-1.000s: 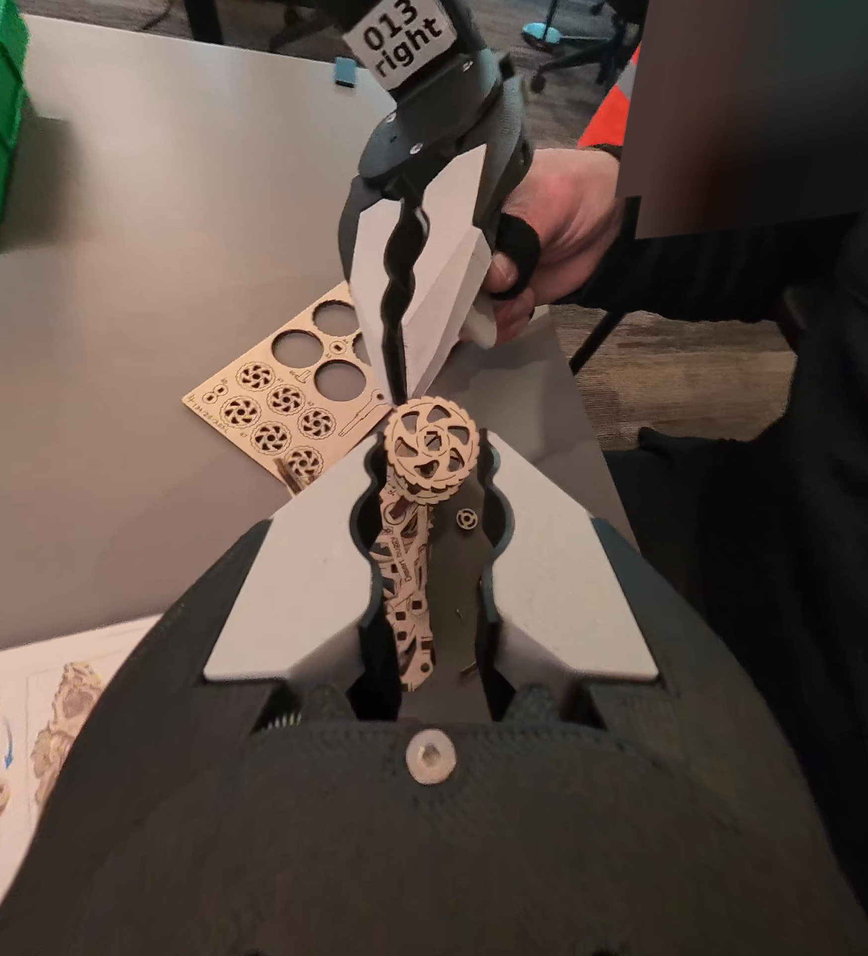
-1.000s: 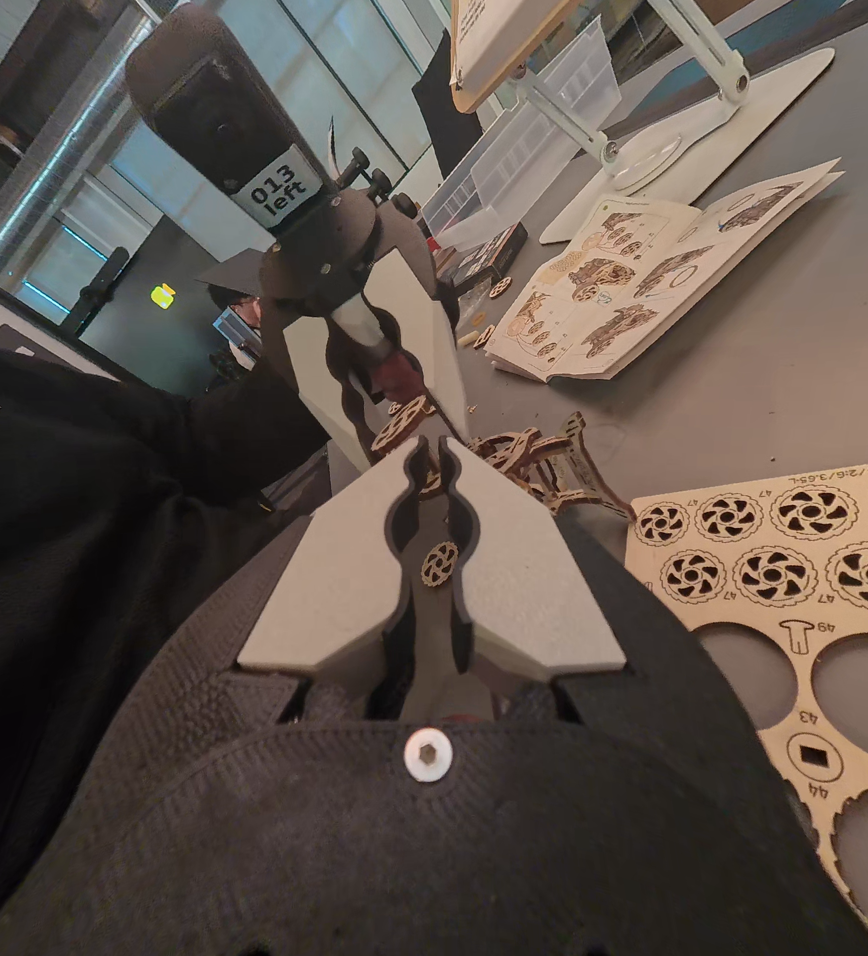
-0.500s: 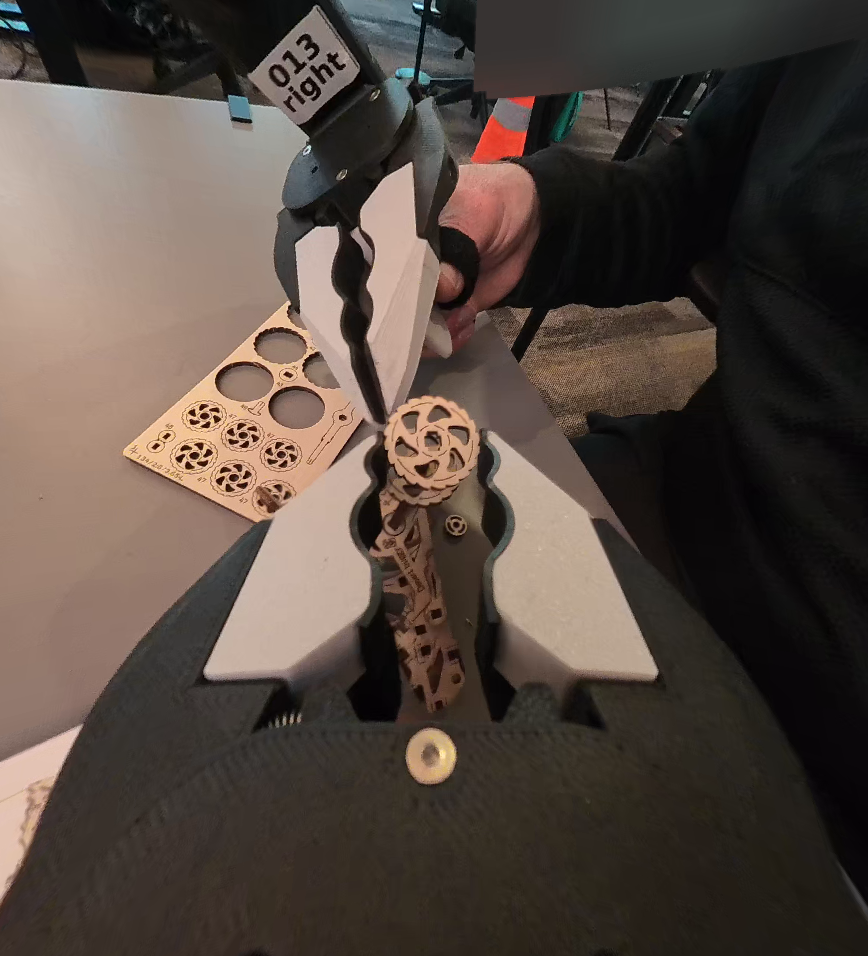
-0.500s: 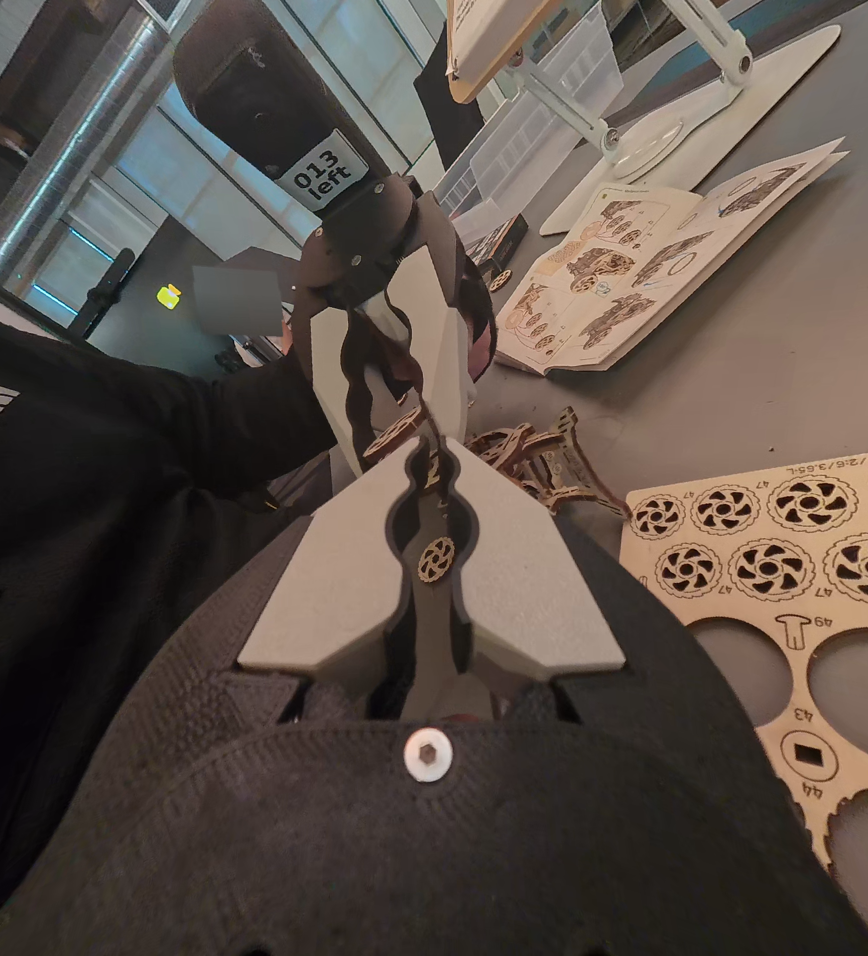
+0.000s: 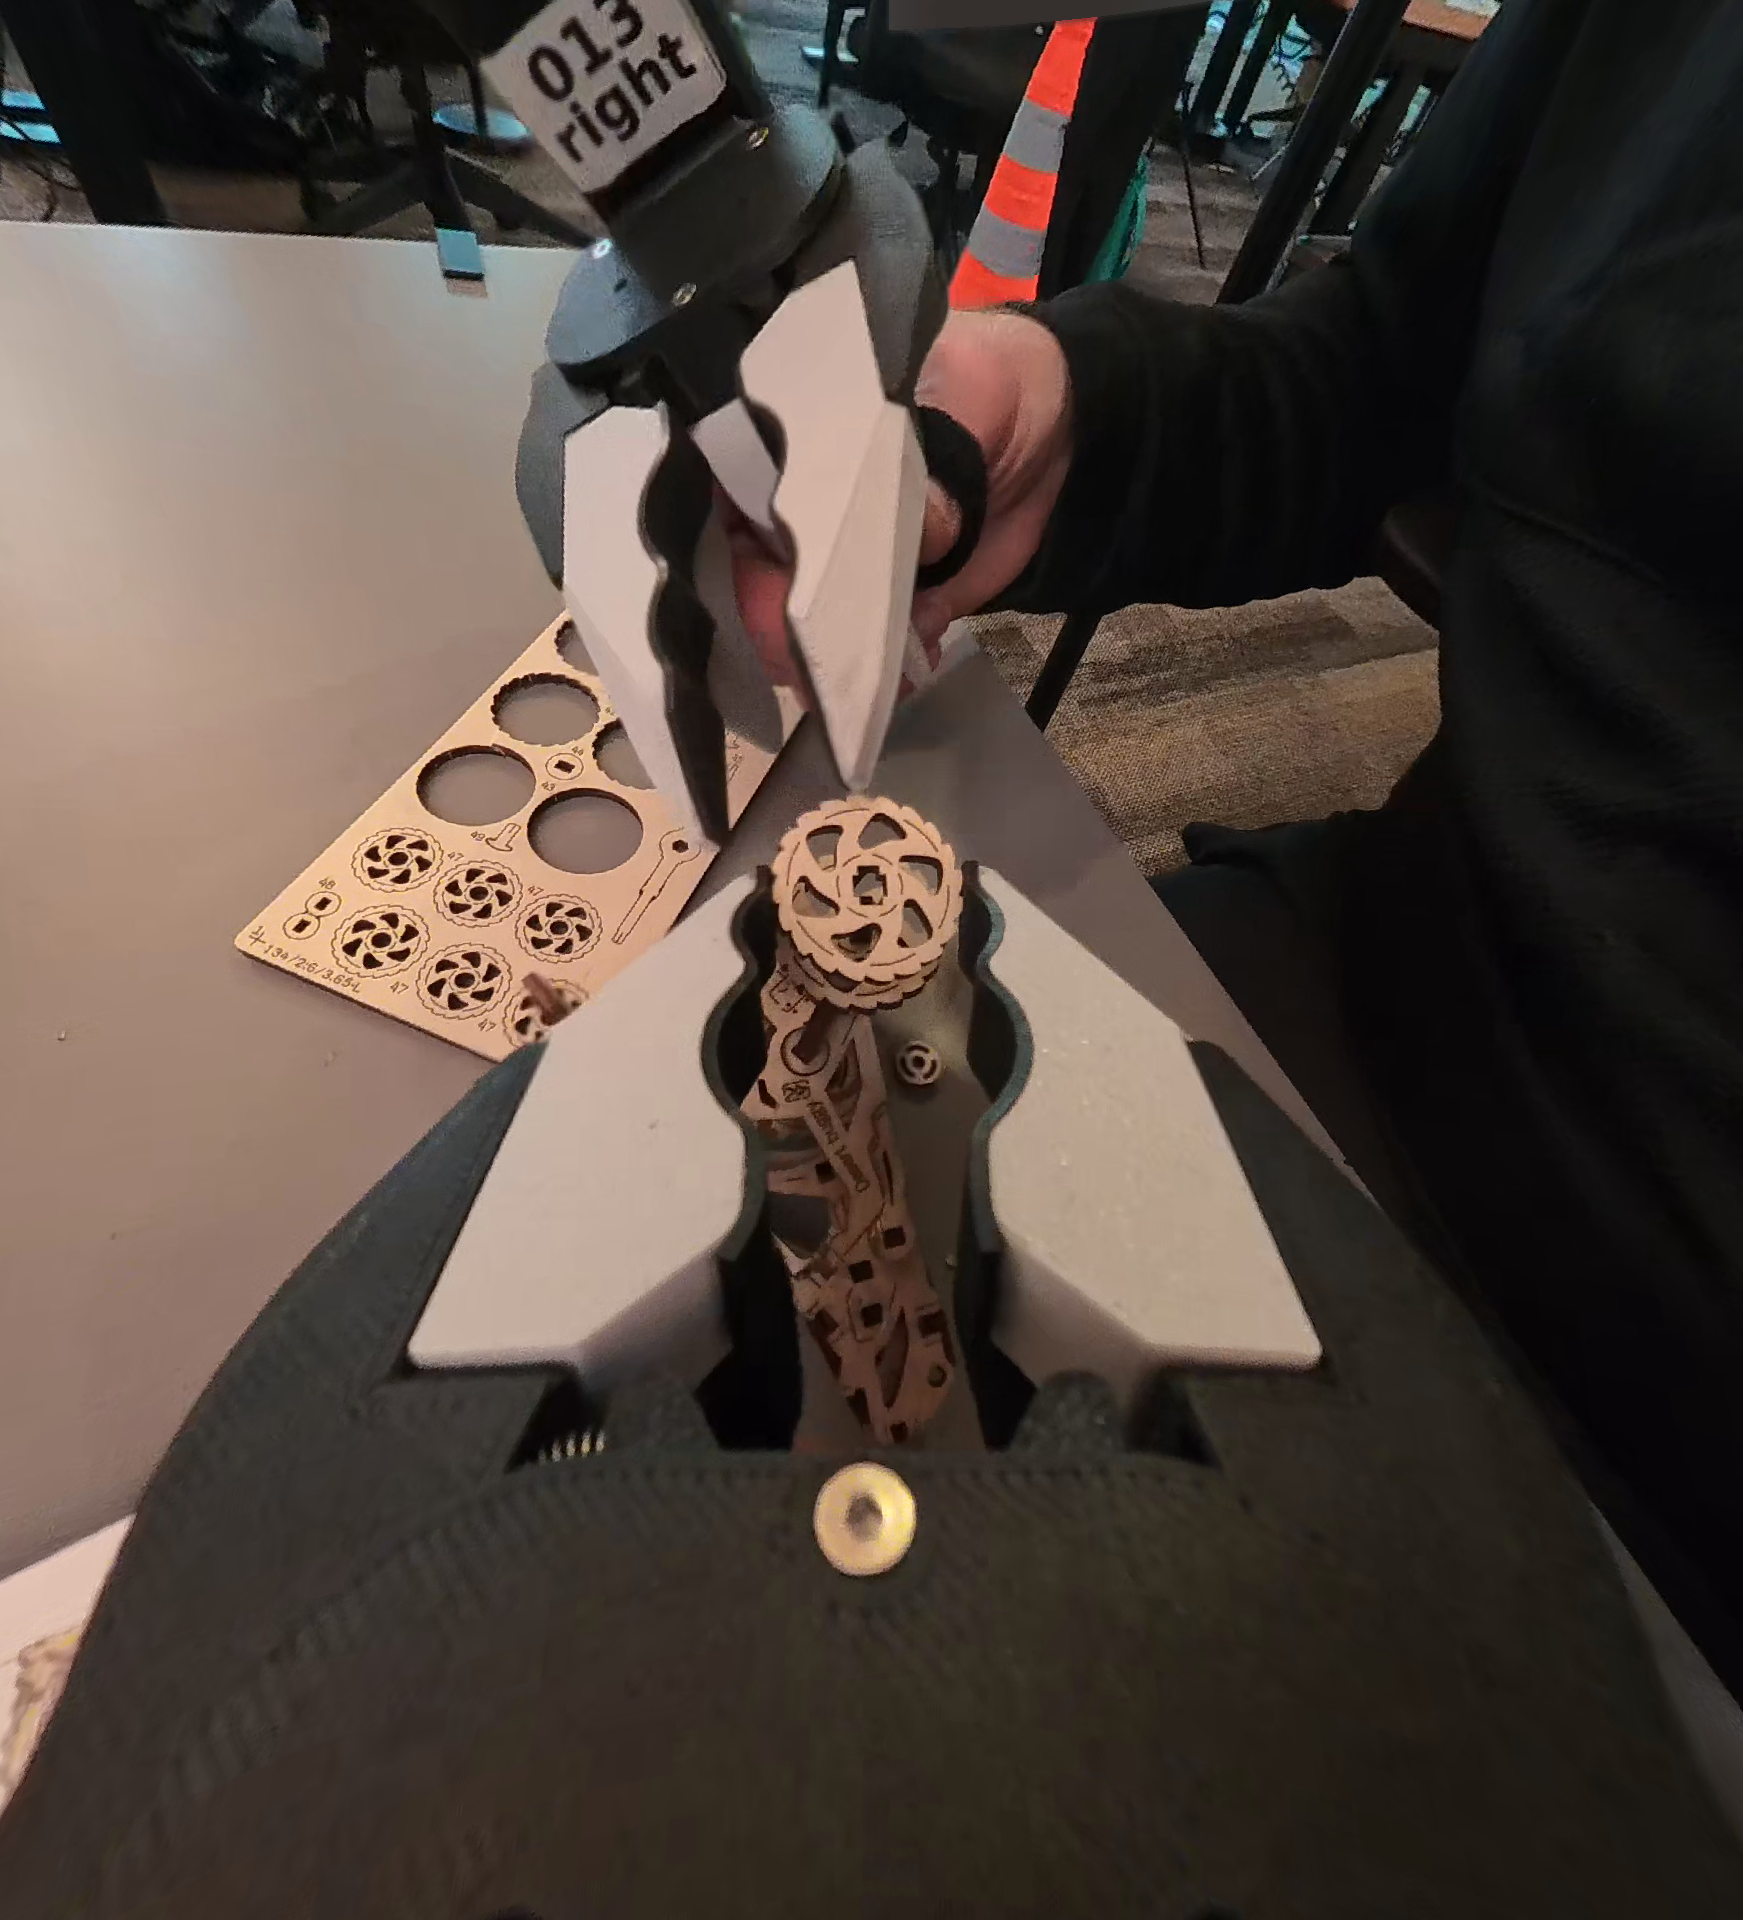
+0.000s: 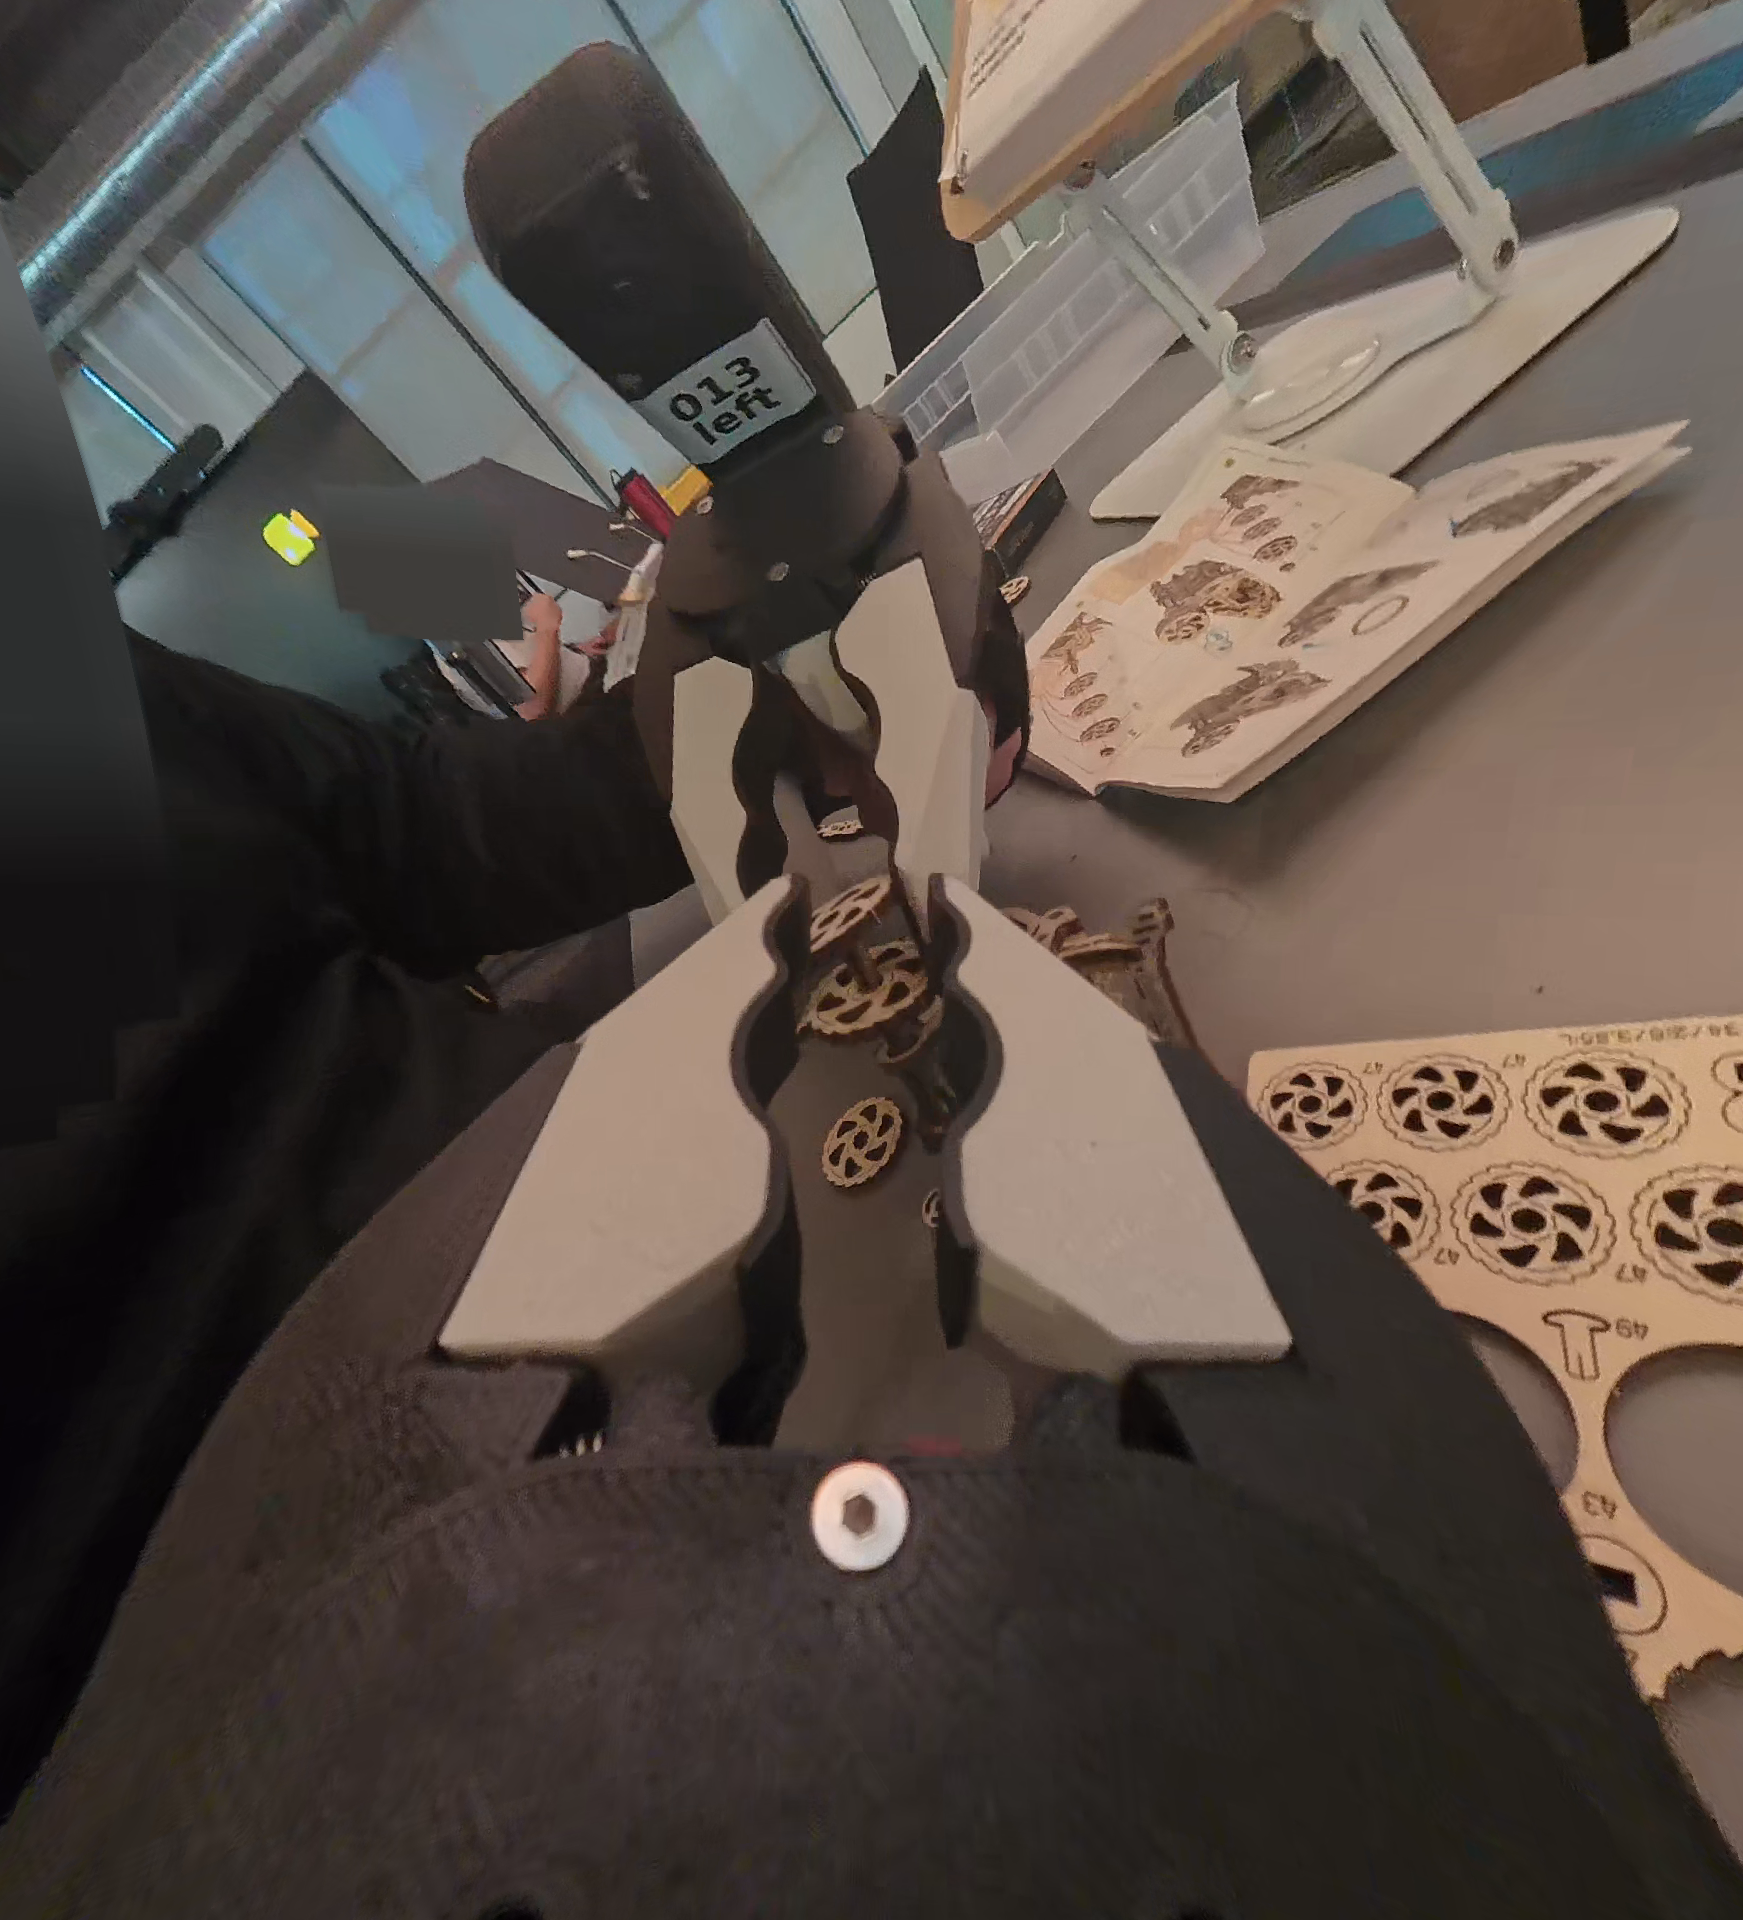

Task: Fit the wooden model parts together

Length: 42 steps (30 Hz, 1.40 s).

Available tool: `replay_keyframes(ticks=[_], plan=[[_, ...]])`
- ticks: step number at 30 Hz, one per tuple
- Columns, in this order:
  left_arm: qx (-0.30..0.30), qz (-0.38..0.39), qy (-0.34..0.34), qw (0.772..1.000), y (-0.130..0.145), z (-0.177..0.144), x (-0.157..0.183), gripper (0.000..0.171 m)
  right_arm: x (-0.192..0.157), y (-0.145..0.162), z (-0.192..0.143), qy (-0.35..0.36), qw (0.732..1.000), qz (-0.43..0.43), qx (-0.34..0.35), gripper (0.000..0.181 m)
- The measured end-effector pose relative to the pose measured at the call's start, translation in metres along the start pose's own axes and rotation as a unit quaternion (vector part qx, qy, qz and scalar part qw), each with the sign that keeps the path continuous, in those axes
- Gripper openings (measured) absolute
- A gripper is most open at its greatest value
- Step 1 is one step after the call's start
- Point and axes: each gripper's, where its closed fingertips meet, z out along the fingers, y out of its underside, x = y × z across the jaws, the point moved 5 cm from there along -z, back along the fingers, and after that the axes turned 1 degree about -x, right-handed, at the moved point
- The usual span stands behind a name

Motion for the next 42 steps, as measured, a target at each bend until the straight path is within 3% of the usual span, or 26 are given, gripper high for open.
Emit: replay_keyframes(ticks=[5,17,27,33,42], plan=[[-0.011,0.008,0.003,1.0,0.005,0.003,0.001,0.031,-0.004,0.008,0.006,0.034,0.997,-0.054,-0.043,0.021],[-0.02,0.001,-0.007,1.0,0.008,0.004,0.001,0.038,-0.009,0.01,0.006,0.041,0.996,-0.068,-0.045,0.01],[-0.002,0.02,-0.115,0.993,0.002,-0.015,0.014,0.036,-0.01,0.012,0.006,0.045,0.996,-0.062,-0.048,0.004],[-0.018,0.089,-0.215,0.972,-0.004,-0.018,0.022,0.029,-0.01,0.011,0.004,0.05,0.998,-0.026,-0.038,0.003],[-0.024,0.081,-0.205,0.975,-0.002,-0.011,0.018,0.025,-0.008,0.011,0.001,0.064,0.996,0.053,-0.016,0.003]])
